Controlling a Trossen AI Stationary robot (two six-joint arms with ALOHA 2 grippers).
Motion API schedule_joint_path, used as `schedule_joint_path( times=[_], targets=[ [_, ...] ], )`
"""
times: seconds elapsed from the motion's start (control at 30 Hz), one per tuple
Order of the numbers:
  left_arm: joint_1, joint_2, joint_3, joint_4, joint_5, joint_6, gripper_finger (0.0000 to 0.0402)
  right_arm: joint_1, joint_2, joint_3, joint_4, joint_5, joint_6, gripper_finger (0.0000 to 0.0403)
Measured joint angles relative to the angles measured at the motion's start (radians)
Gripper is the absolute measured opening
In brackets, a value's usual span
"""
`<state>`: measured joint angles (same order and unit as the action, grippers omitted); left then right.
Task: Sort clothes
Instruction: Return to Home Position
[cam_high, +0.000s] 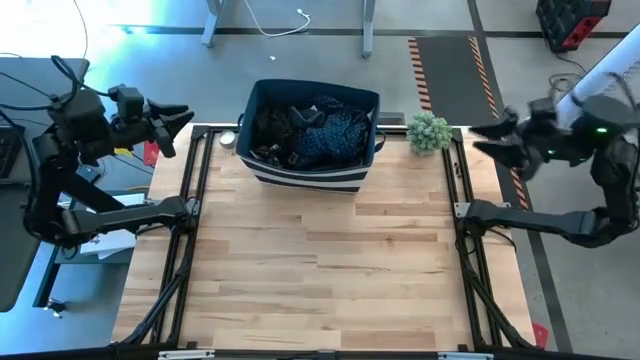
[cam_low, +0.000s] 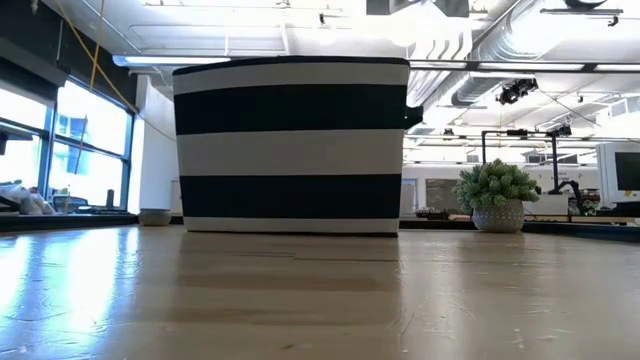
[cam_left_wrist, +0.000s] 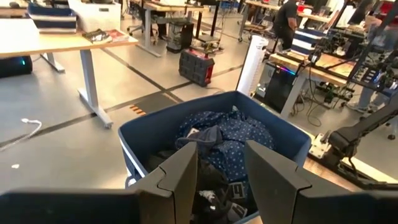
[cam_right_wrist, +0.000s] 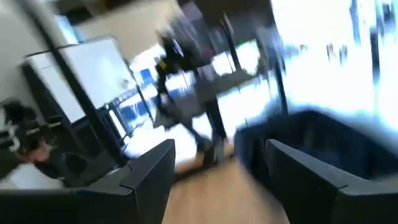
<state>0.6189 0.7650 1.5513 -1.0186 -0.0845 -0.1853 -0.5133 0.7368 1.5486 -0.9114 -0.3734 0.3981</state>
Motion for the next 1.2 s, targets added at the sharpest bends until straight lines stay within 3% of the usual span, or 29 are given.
schedule_joint_path(
  times=[0.13,0.23,0.47,0.6,0.73,0.83,1.07,1.2],
  targets=[
    [0.0,0.0,0.0,-0.007,0.001,-0.022,0.0131,-0.001,-0.001,-0.053,0.266,-0.054,-0.251,0.0247],
    [0.0,0.0,0.0,-0.008,-0.006,-0.022,0.0131,-0.001,0.001,-0.18,0.48,-0.152,-0.32,0.0247],
    [0.0,0.0,0.0,-0.013,-0.007,-0.022,0.0131,0.019,0.005,-0.589,1.163,-0.355,-0.022,0.0247],
    [0.0,0.0,0.0,-0.034,-0.008,-0.022,0.0131,0.102,-0.001,-0.796,1.567,-0.385,0.166,0.0247],
    [0.0,0.0,0.0,-0.056,-0.008,-0.022,0.0131,0.239,-0.008,-0.973,1.892,-0.303,0.231,0.0247],
    [0.0,0.0,0.0,-0.063,-0.009,-0.02,0.0131,0.358,-0.017,-1.071,2.006,-0.201,0.195,0.0247],
    [0.0,0.0,0.0,-0.063,-0.01,0.015,0.0131,0.619,-0.025,-1.185,1.983,0.092,-0.029,0.0247],
    [0.0,0.0,0.0,-0.067,-0.005,0.015,0.0131,0.71,-0.037,-1.229,1.916,0.218,-0.165,0.0247]
  ],
)
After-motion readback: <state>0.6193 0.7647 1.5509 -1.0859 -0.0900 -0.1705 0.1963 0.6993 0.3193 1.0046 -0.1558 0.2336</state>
